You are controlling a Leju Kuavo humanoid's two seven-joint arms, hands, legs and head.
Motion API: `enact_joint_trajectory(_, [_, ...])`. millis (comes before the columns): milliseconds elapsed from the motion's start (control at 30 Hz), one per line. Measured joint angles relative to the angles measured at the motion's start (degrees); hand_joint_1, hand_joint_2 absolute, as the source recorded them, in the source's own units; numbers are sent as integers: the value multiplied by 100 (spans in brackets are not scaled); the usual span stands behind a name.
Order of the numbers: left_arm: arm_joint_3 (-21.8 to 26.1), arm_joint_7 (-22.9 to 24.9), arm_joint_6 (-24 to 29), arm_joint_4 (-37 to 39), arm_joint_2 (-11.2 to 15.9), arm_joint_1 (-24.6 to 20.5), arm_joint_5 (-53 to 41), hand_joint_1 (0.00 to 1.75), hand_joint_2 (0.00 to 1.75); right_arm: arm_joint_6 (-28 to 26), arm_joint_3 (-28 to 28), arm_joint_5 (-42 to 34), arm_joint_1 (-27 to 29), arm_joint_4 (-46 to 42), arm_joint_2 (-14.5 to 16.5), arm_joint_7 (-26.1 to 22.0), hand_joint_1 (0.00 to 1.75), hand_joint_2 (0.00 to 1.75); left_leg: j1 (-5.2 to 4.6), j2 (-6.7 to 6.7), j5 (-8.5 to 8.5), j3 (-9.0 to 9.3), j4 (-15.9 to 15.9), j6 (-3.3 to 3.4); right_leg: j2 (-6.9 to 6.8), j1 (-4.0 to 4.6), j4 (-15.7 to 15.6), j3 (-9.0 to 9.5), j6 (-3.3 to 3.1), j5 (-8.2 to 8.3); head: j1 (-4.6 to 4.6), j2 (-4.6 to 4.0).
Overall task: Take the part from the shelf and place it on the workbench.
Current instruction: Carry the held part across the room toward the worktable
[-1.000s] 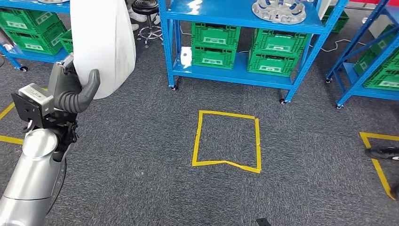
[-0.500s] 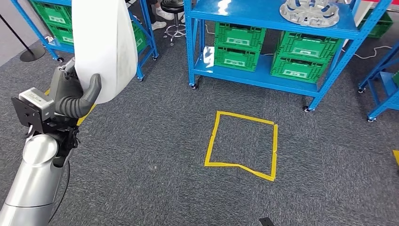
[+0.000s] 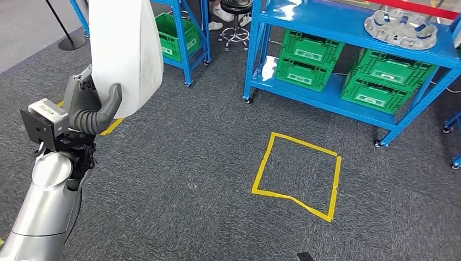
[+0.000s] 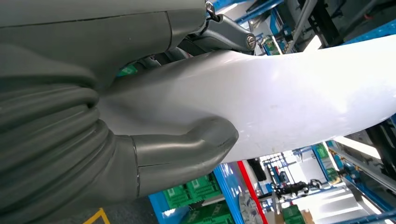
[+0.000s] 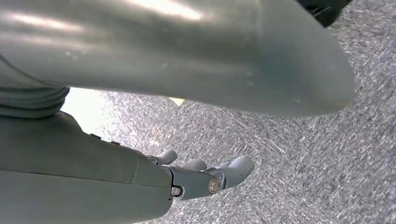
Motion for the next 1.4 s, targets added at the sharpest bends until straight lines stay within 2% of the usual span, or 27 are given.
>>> enact_joint_trajectory(33, [0,1,-1,6,-1,1,0,175,175,0,0,0,3,0,0,0,0,0,-3,-59,3,-6,11,-1,16,5,-134,65,-21,124,0,0])
enact_joint_trajectory(133, [0,0,-1,12,-11,-5,0,175,175,0,-1,0,-1,0,-3,-1,0,0,-4,-224,16,-20,41,-37,261,12,-1259,624,-99,604,-1,0])
enact_joint_trajectory(200, [0,-1,-2,13,-17,-12,0,175,175,0,-2,0,-4,0,-4,1,0,0,3,-317,43,-48,36,-103,375,33,-1585,770,-128,655,-1,0])
enact_joint_trajectory(267, [1,-1,-18,15,-19,-16,-3,175,175,-3,-3,-5,-5,0,-1,2,0,0,10,-394,78,-79,10,-182,274,41,-1610,777,-174,683,1,0])
enact_joint_trajectory(333, [-1,-2,-46,25,-19,-33,-16,175,175,-11,-8,-16,-10,0,5,2,0,0,-2,-239,-2,-156,125,-235,163,18,-1654,805,-252,721,-16,0])
enact_joint_trajectory(367, [-4,-3,-59,33,-26,-46,-27,175,175,-18,-14,-22,-10,0,9,2,0,0,-10,-105,-131,-255,332,-252,102,3,-1675,818,-286,736,-28,0])
enact_joint_trajectory(433, [-22,-4,-80,60,-47,-56,-52,175,175,-32,-30,-26,3,0,9,1,0,0,-5,98,-501,-568,1038,-287,-22,4,-1679,816,-321,733,-52,0])
enact_joint_trajectory(500, [-38,-2,-96,92,-59,-30,-68,175,175,-40,-39,-16,22,0,9,-10,0,0,12,144,-658,-780,1537,-317,-153,5,-1676,810,-326,727,-52,0])
enact_joint_trajectory(533, [-40,0,-97,106,-59,-18,-74,175,175,-36,-39,1,27,0,9,-19,0,0,20,162,-582,-739,1492,-324,-214,4,-1673,810,-321,723,-52,0])
enact_joint_trajectory(567, [-39,1,-97,113,-59,-10,-82,175,175,-26,-39,24,30,0,10,-29,0,0,26,197,-428,-589,1236,-325,-274,2,-1667,814,-311,716,-52,0])
enact_joint_trajectory(600, [-34,2,-96,113,-58,-6,-92,175,175,-15,-39,50,31,0,10,-40,0,0,27,287,-258,-374,855,-320,-332,4,-1657,820,-293,705,-52,0])
enact_joint_trajectory(667, [-13,5,-94,93,-56,10,-113,175,175,15,-39,113,31,0,10,-65,0,0,-7,493,-78,-24,207,-269,-432,34,-1624,824,-231,668,-44,0])
enact_joint_trajectory(700, [5,9,-92,77,-44,33,-121,175,175,33,-38,147,32,0,9,-76,0,0,-23,545,-65,44,62,-233,-478,51,-1617,828,-199,657,-35,0])
enact_joint_trajectory(767, [52,14,-86,48,22,103,-133,175,175,70,-29,212,28,0,9,-89,0,0,-37,457,-60,29,28,-154,-580,66,-1628,841,-147,648,-14,0])
enact_joint_trajectory(800, [80,13,-85,33,66,131,-137,175,175,81,-21,234,21,0,9,-89,0,0,-32,400,-46,22,19,-123,-564,56,-1607,838,-119,622,-13,0])
enact_joint_trajectory(867, [132,12,-83,9,132,153,-138,175,175,90,0,266,9,0,12,-86,0,0,-10,292,-16,16,1,-56,-346,29,-1317,719,-66,424,-7,0])
enact_joint_trajectory(933, [159,12,-79,-1,158,171,-138,175,175,94,15,286,19,0,16,-78,0,0,-3,172,-7,9,-1,-18,-83,17,-616,395,-45,87,2,0])
enact_joint_trajectory(1000, [161,13,-74,1,176,217,-137,175,175,102,18,304,35,0,17,-68,0,0,-9,25,-5,6,7,-8,-17,24,-62,101,-52,-50,5,0])
enact_joint_trajectory(1033, [163,13,-68,1,191,241,-136,175,175,108,20,316,38,0,17,-66,0,0,-11,-48,-4,7,14,-9,-5,27,-64,76,-64,37,5,0])
enact_joint_trajectory(1067, [166,13,-60,1,206,257,-133,175,175,114,23,328,38,0,15,-70,0,0,-11,-118,-3,7,22,-12,18,26,-277,154,-81,212,5,0])
enact_joint_trajectory(1100, [171,11,-51,-3,219,266,-130,175,175,122,27,339,37,0,13,-78,0,0,-9,-182,-2,7,30,-19,81,22,-646,313,-103,426,5,0])
enact_joint_trajectory(1167, [185,5,-41,-16,234,271,-121,175,175,133,35,341,35,0,5,-91,0,0,-17,-306,4,-15,45,-67,273,13,-1316,607,-131,665,2,1])
enact_joint_trajectory(1233, [195,3,-37,-29,242,278,-118,175,175,135,39,329,29,0,-2,-62,0,0,-7,-420,29,-43,32,-149,343,29,-1539,700,-151,671,1,1])
enact_joint_trajectory(1267, [197,6,-34,-32,245,281,-118,175,175,130,39,316,22,0,-2,-38,0,0,5,-477,48,-51,13,-193,292,34,-1552,710,-172,685,1,1])
enact_joint_trajectory(1300, [201,8,-33,-33,250,284,-118,175,175,124,38,303,12,0,-3,-15,0,0,14,-482,53,-64,12,-227,231,32,-1578,729,-208,703,2,0])
enact_joint_trajectory(1333, [203,9,-31,-31,255,275,-118,175,175,116,38,290,2,0,-3,-2,0,0,8,-402,14,-99,69,-253,175,26,-1606,749,-250,724,-9,0])
enact_joint_trajectory(1400, [205,10,-29,-16,253,243,-118,175,175,100,37,261,-11,0,-2,2,0,0,-7,-106,-243,-303,504,-283,56,18,-1651,776,-318,756,-32,0])
